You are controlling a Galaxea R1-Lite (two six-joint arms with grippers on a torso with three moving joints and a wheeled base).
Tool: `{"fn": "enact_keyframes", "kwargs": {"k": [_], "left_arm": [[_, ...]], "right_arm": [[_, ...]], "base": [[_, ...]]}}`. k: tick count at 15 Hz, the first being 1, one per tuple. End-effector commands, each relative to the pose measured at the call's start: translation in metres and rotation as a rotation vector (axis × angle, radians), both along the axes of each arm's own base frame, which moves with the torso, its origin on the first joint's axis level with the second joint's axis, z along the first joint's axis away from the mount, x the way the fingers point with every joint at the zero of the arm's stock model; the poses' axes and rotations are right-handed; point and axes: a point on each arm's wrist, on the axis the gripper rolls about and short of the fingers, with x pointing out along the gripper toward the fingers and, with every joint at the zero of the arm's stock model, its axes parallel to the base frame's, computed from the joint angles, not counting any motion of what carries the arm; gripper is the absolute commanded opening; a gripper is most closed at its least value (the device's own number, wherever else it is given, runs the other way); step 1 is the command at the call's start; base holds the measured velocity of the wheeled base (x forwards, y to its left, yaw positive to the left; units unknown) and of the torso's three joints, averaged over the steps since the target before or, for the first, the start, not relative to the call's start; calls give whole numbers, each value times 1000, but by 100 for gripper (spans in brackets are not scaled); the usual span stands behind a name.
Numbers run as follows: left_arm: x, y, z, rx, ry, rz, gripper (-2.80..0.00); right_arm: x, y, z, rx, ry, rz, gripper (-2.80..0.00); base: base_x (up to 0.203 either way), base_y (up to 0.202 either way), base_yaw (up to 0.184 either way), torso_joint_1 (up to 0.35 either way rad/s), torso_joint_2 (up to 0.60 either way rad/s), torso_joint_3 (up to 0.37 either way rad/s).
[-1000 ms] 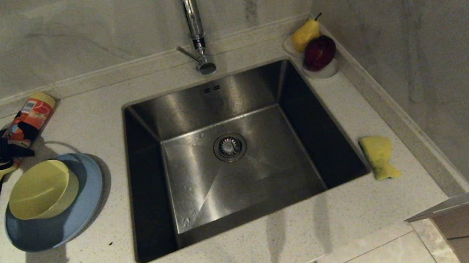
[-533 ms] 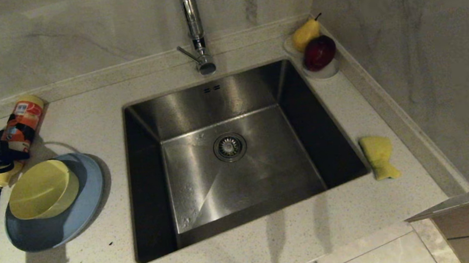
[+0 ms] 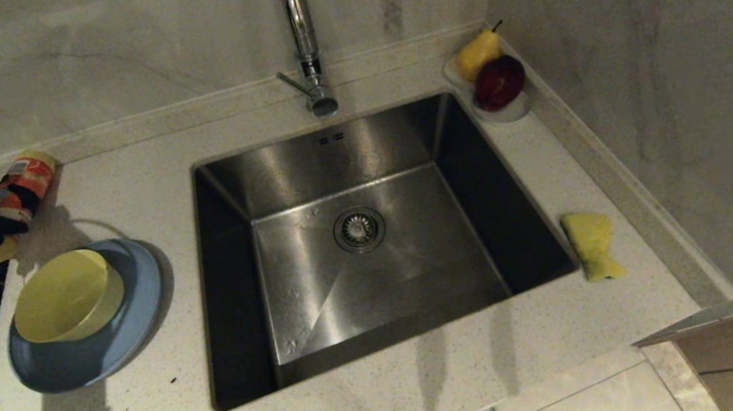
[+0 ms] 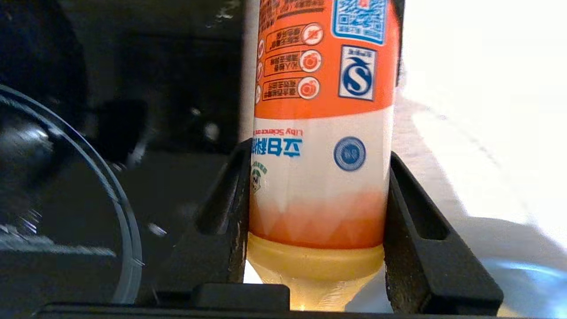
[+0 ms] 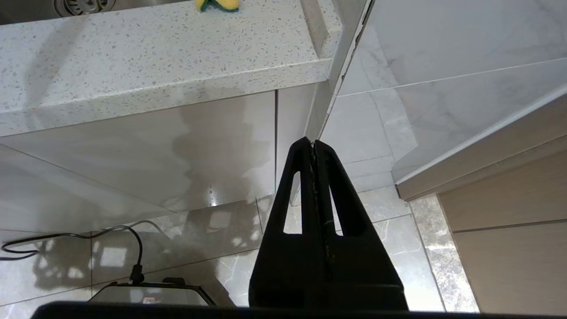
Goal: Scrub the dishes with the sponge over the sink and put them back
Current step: Place the dish soap on the table
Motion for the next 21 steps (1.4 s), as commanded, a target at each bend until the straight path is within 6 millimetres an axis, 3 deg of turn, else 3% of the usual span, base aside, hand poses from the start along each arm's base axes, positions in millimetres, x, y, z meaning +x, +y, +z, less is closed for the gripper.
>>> {"fn": "enact_keyframes", "kwargs": {"k": [1,9,16,21], "left_arm": [[-15,-11,19,-45,-33,7,-280],[-34,-23,48,-171,-129,100,-280],[-38,-27,56,-310,-180,175,-280],[-34,-24,47,-307,-151,178,-280]], "right_arm": [[0,0,0,0,-1,0,-280],[0,0,0,0,-1,0,-280],[0,0,0,0,-1,0,-280],[0,0,0,0,-1,0,-280]], "base": [[0,0,0,0,0,0],[0,0,0,0,0,0],[0,0,0,0,0,0],[0,0,0,0,0,0]]}}
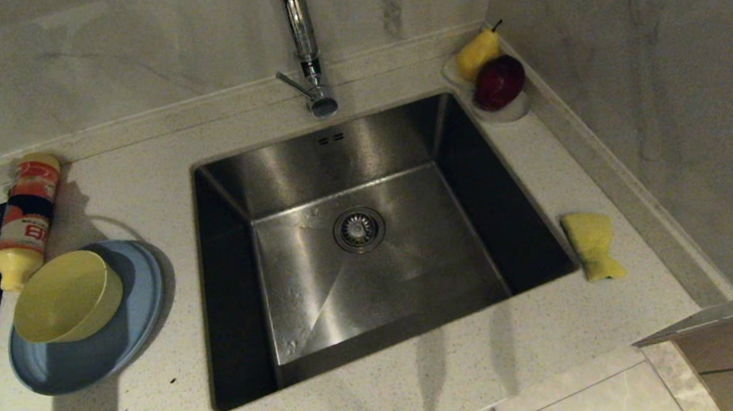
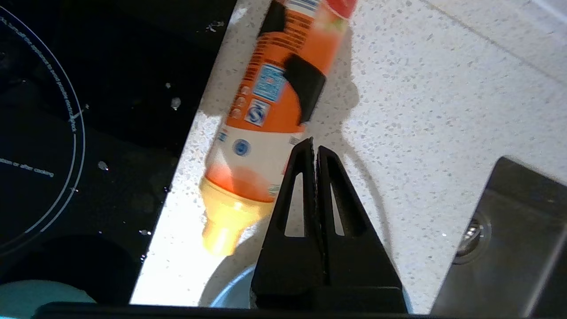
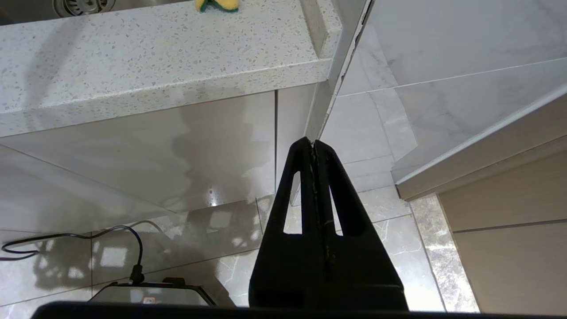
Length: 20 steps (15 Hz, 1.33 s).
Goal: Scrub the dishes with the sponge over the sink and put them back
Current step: Place the dish soap on the table
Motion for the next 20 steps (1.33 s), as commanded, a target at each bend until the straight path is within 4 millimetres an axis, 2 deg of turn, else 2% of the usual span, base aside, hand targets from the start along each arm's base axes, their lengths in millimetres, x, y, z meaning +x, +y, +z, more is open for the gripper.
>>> {"fn": "enact_keyframes", "kwargs": {"k": [1,4,7,13,17,20], "left_arm": [[2,2,-4,5,15,-3,-280],[-2,1,-12,2,60,-1,-280],[-16,-7,-10,69,102,35,-280],[-53,-31,30,162,41,92,-280],[-64,-31,33,184,54,107,-280],[-62,-22,22,212,103,100,-280]], "right_arm": [[0,0,0,-1,-1,1,-280],[0,0,0,-1,-1,1,-280],[0,0,0,-1,-1,1,-280],[0,0,0,-1,-1,1,-280],[0,0,0,-1,-1,1,-280],[0,0,0,-1,-1,1,-280]], "base": [[0,0,0,0,0,0],[0,0,0,0,0,0],[0,0,0,0,0,0],[0,0,0,0,0,0],[0,0,0,0,0,0],[0,0,0,0,0,0]]}}
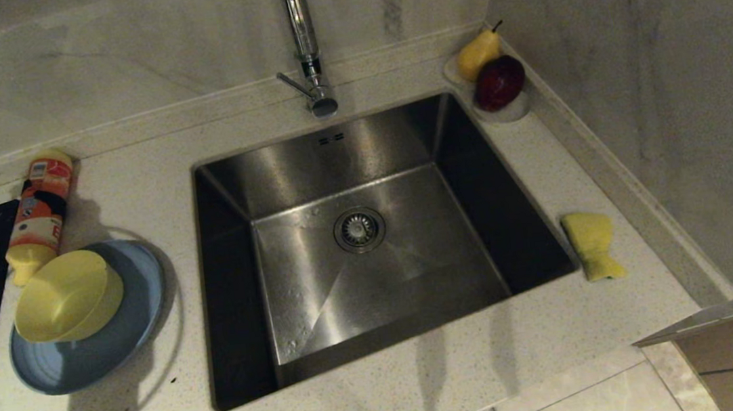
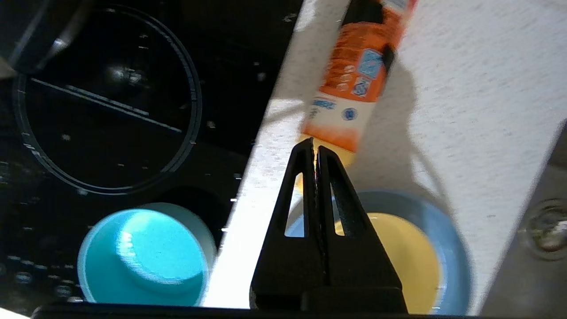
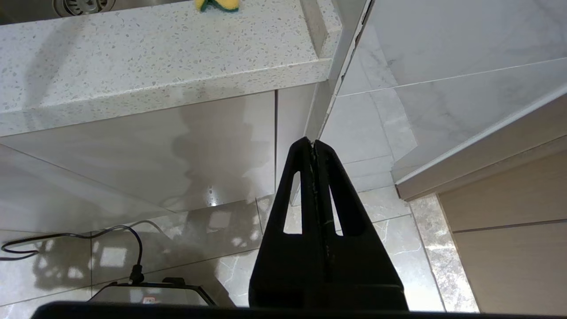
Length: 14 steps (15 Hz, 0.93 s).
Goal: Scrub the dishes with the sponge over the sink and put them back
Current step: Place the dish soap on the table
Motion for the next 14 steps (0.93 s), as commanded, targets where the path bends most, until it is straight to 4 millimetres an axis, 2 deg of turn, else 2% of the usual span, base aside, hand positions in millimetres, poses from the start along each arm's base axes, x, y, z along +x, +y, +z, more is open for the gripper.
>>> {"fn": "enact_keyframes", "kwargs": {"k": [1,6,9,12,14], "left_arm": [[4,6,-6,1,22,1,-280],[15,5,-21,-39,63,-25,-280],[29,5,-24,-26,77,-17,-280],[50,10,-38,-11,131,27,-280],[61,11,-38,-10,118,22,-280]], "right_arm": [[0,0,0,0,-1,1,-280],[0,0,0,0,-1,1,-280],[0,0,0,0,-1,1,-280],[0,0,0,0,-1,1,-280],[0,0,0,0,-1,1,-280]], "base": [[0,0,0,0,0,0],[0,0,0,0,0,0],[0,0,0,0,0,0],[0,0,0,0,0,0],[0,0,0,0,0,0]]}}
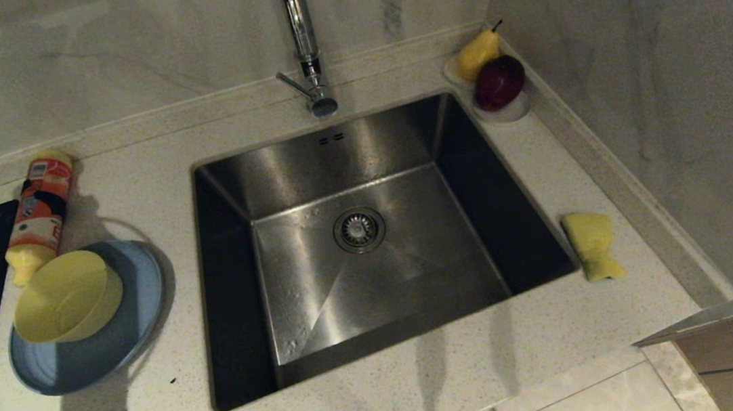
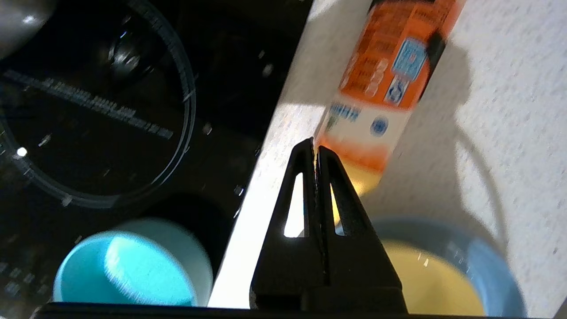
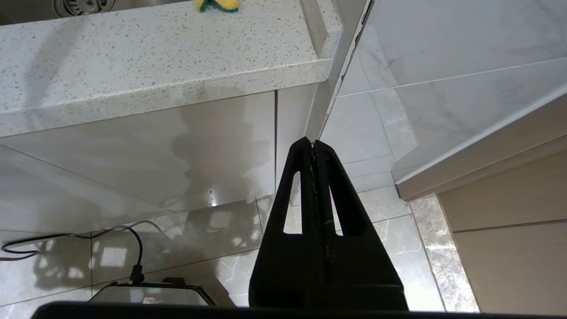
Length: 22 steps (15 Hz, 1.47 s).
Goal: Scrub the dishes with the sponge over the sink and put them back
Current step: Place the dish soap on the table
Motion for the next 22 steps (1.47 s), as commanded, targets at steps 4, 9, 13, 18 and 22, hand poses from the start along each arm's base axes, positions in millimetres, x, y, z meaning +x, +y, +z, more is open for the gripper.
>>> {"fn": "enact_keyframes", "kwargs": {"k": [4,9,13,18,22], "left_arm": [[25,-5,0,11,-18,-49,-280],[40,-3,-11,20,-6,-71,-280],[45,0,-14,20,-16,-64,-280],[43,-1,-18,-8,10,-65,0],[41,-2,-20,-36,30,-56,0]], "right_arm": [[0,0,0,-1,-1,1,-280],[0,0,0,-1,-1,1,-280],[0,0,0,-1,-1,1,-280],[0,0,0,-1,-1,1,-280],[0,0,0,-1,-1,1,-280]], "base": [[0,0,0,0,0,0],[0,0,0,0,0,0],[0,0,0,0,0,0],[0,0,0,0,0,0],[0,0,0,0,0,0]]}}
